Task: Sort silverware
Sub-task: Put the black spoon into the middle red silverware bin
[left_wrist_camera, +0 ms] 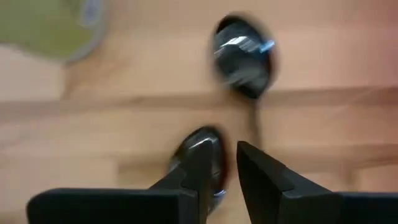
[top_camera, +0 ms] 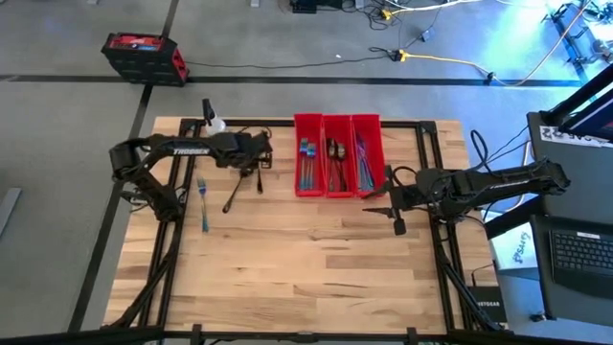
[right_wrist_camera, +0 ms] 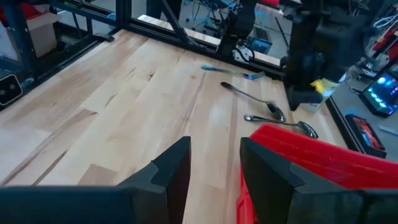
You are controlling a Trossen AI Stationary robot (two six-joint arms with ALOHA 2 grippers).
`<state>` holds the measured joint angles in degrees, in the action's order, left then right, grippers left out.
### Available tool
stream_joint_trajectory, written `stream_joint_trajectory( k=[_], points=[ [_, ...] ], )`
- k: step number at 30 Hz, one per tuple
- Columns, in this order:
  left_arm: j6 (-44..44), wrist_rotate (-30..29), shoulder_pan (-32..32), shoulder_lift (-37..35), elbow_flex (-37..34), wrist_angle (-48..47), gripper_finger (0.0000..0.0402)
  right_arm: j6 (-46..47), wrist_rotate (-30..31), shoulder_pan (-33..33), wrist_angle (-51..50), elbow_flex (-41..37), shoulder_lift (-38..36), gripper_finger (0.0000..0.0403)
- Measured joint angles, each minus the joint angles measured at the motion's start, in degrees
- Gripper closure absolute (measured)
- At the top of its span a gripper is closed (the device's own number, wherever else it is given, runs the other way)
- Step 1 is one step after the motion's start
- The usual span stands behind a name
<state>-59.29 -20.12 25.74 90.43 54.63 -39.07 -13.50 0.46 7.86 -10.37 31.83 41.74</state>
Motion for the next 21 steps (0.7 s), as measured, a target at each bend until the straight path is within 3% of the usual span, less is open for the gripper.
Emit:
stream_joint_trajectory(
  k=[5, 8, 13, 21],
  points=[
    [3.3, 3.5, 2.2, 0.4, 0.1, 8.3, 0.0340, -0.2, -0.8, 0.0, -0.1, -0.3, -0.2, 0.0282],
    [3.5, 4.4, 2.2, 0.8, 0.1, 11.7, 0.0340, -0.5, 0.2, -0.9, 1.6, -3.5, -3.7, 0.0304],
    [3.0, 4.5, 1.3, 0.9, 0.1, 12.5, 0.0340, 4.3, 1.8, -3.7, 2.3, -11.7, -15.4, 0.0353],
    [1.4, 2.8, -1.3, 0.9, 0.1, 9.9, 0.0340, 9.0, 3.9, -4.3, 5.1, -23.8, -37.3, 0.0397]
  ],
)
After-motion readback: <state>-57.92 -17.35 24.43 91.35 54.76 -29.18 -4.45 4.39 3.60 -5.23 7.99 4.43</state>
